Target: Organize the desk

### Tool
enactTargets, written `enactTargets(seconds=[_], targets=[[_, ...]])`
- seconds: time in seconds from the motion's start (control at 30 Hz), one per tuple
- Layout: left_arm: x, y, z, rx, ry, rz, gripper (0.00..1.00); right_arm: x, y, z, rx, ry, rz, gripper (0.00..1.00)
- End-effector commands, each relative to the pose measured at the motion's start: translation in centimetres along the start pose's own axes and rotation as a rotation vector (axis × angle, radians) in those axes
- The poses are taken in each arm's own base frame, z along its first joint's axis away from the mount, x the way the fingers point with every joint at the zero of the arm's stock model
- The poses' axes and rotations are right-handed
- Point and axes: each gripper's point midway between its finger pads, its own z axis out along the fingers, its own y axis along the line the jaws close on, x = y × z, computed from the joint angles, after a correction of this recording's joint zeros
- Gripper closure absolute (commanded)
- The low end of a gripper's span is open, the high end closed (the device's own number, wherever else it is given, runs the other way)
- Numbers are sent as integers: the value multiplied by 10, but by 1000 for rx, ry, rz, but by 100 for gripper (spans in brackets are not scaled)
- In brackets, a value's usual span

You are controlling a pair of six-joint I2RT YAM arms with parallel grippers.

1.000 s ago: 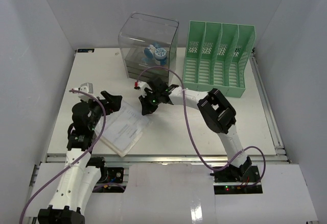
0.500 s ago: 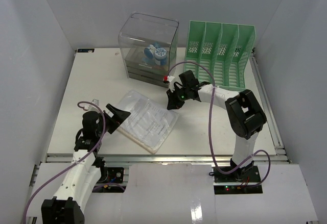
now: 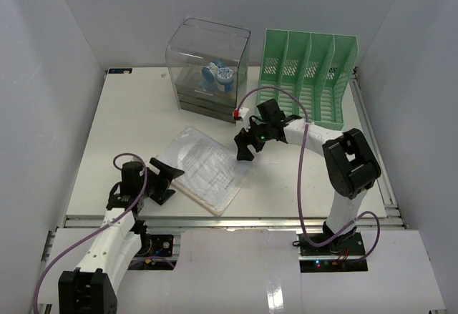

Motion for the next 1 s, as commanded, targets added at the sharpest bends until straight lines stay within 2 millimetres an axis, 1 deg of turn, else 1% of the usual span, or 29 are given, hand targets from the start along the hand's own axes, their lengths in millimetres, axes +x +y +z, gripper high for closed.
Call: enactTargets(seconds=[0.0, 0.07, 0.1, 0.23, 0.33, 0.37, 0.43, 0.47, 0.53, 0.57, 0.6, 0.7, 0.77, 0.87, 0.9, 0.93, 0.97], targets=[[-24, 7, -12, -166, -113, -49, 2, -19, 9, -26, 10, -64, -158, 10], [-23, 20, -6, -246, -91, -73, 2, -28, 17, -37, 6, -96, -206, 10], [-22, 25, -3, -273, -81, -81, 2, -28, 19, -39, 0, -101, -224, 10], [-20, 27, 11, -279, -43, -84, 6, -43, 33, -62, 8, -172, -330, 10], [-23, 29, 17, -284, -49, -69, 14, -50, 40, -73, 22, -217, -383, 10], [-25, 30, 18, -285, -55, -63, 16, -51, 42, -76, 23, -227, -390, 10], [-26, 32, 21, -279, -63, -52, 26, -51, 48, -83, 24, -249, -406, 10], [-26, 34, 23, -277, -66, -51, 35, -51, 50, -84, 22, -258, -413, 10], [-22, 43, 26, -282, -60, -53, 44, -54, 54, -89, 22, -276, -425, 10], [-22, 44, 27, -276, -62, -51, 48, -56, 55, -91, 22, -284, -429, 10], [-21, 48, 28, -284, -59, -51, 55, -57, 56, -92, 21, -291, -430, 10], [-18, 57, 31, -285, -57, -33, 67, -59, 59, -96, 16, -305, -430, 10], [-17, 60, 32, -274, -58, -1, 76, -57, 60, -98, 15, -316, -430, 10], [-20, 54, 31, -232, -72, 59, 92, -59, 65, -105, 18, -344, -448, 10], [-21, 50, 30, -212, -75, 81, 94, -62, 67, -107, 21, -358, -463, 10], [-22, 47, 28, -195, -83, 104, 97, -61, 68, -109, 21, -362, -465, 10], [-23, 39, 26, -157, -84, 138, 98, -65, 70, -113, 34, -388, -488, 10]])
